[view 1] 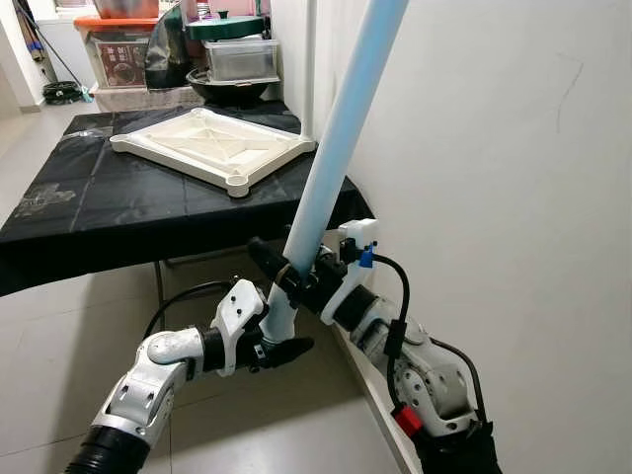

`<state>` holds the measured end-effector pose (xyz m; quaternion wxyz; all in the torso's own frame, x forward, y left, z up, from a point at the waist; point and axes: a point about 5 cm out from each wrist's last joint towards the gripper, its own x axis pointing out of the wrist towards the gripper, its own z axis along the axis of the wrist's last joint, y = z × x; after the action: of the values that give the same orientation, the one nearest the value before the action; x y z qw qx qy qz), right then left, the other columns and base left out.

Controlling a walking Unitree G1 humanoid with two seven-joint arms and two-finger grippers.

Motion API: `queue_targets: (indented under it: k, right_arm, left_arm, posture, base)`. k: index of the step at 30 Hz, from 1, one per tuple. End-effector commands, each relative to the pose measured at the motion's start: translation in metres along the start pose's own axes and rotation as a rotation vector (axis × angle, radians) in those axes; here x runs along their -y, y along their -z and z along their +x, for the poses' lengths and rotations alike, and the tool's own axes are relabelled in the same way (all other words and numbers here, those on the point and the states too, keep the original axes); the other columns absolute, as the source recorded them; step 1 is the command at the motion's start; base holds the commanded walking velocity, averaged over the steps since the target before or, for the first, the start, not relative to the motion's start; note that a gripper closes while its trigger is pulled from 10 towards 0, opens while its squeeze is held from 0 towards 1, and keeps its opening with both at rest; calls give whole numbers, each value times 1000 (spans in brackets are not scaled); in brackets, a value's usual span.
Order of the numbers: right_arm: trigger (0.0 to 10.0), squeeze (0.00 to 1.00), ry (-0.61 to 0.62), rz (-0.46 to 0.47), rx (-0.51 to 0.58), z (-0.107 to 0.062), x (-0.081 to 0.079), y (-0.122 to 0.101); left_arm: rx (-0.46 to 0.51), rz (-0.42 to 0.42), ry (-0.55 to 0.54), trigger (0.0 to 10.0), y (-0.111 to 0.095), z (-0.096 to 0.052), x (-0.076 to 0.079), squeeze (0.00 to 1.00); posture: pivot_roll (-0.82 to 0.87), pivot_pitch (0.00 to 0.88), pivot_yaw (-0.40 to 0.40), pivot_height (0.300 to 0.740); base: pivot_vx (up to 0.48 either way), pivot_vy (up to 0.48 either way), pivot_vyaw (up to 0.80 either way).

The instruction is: Building children table

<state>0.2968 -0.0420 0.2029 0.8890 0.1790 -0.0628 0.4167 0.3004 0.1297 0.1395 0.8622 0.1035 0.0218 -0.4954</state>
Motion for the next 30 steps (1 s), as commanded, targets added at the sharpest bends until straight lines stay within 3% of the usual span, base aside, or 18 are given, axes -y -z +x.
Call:
queue_targets:
  k: [1, 19, 20, 21, 22, 26, 30]
  right_arm:
    - [0, 0, 0, 14, -3, -1, 0, 4]
    - [0, 0, -39, 35, 19, -2, -6, 5]
    - [0, 0, -37, 35, 19, -3, -6, 5]
    - [0, 0, -37, 35, 19, -3, -6, 5]
    - [0, 0, -32, 35, 21, -3, -5, 5]
    - [0, 0, 16, 19, 42, -4, 3, 1]
    - [0, 0, 93, -22, 61, -7, 18, -6]
  left_arm:
    - [1, 20, 25, 10000, -3, 0, 0, 0]
    - [-31, 76, 52, 10000, 1, 0, 2, 0]
    - [-26, 93, 37, 10000, 0, 0, 1, 176]
    - [-26, 93, 37, 10000, 0, 0, 1, 176]
    - [-23, 114, -4, 10000, 0, 1, -4, 1000]
    - [13, 138, -101, 10000, -4, 0, -14, 1000]
    - [40, 127, -122, 10000, -7, -4, -13, 1000]
  posture:
    - [26, 0, -12, 740]
    - [27, 0, -13, 740]
    - [27, 0, -13, 740]
    - [27, 0, -13, 740]
    - [27, 0, -14, 740]
    - [26, 0, -16, 740]
    - [28, 0, -21, 740]
  base:
    - [0, 0, 0]
    - [0, 0, 0]
    - [0, 0, 0]
    - [0, 0, 0]
    - [0, 0, 0]
    - [0, 0, 0]
    - [0, 0, 0]
